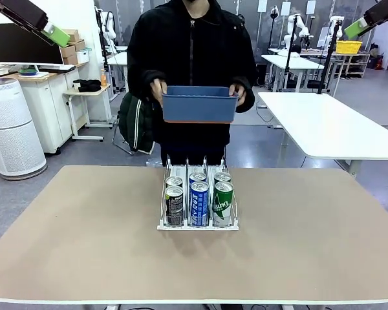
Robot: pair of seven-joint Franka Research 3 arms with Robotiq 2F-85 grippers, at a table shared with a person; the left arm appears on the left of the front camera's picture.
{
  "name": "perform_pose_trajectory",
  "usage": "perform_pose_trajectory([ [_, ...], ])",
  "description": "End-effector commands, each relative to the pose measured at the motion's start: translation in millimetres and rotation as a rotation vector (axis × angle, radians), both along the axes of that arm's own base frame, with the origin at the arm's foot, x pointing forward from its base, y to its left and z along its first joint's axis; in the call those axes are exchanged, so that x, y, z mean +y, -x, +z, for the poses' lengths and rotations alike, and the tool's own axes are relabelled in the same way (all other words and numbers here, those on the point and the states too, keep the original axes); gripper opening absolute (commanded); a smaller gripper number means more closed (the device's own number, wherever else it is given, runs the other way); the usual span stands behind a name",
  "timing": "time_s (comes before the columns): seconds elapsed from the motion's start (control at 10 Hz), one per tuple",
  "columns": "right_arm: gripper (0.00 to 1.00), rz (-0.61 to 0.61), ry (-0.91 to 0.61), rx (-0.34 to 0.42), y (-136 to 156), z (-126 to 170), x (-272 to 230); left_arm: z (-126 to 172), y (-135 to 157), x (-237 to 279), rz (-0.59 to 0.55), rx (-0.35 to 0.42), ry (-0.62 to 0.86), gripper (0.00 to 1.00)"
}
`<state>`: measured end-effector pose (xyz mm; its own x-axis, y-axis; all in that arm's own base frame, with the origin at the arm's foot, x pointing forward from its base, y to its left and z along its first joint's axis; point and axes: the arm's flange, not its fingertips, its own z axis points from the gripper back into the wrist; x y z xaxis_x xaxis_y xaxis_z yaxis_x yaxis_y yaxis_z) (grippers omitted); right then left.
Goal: Fill the beverage cans into the dispenser.
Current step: Pick up the Ionic drink handed by the human.
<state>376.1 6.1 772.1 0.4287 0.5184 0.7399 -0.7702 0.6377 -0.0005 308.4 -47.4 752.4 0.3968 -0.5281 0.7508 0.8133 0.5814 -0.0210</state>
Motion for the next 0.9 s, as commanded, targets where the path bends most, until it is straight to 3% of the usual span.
perform_pose_trajectory([
  [0.0, 1.00, 0.001, -0.001, 0.002, -0.2, -0.9, -0.1, -0.5, 0.8, 0.0, -0.001, 0.002, 0.004, 1.00],
  [0.8, 1.00, 0.001, -0.001, 0.002, -0.2, -0.9, -0.1, -0.5, 0.8, 0.0, -0.001, 0.002, 0.004, 1.00],
])
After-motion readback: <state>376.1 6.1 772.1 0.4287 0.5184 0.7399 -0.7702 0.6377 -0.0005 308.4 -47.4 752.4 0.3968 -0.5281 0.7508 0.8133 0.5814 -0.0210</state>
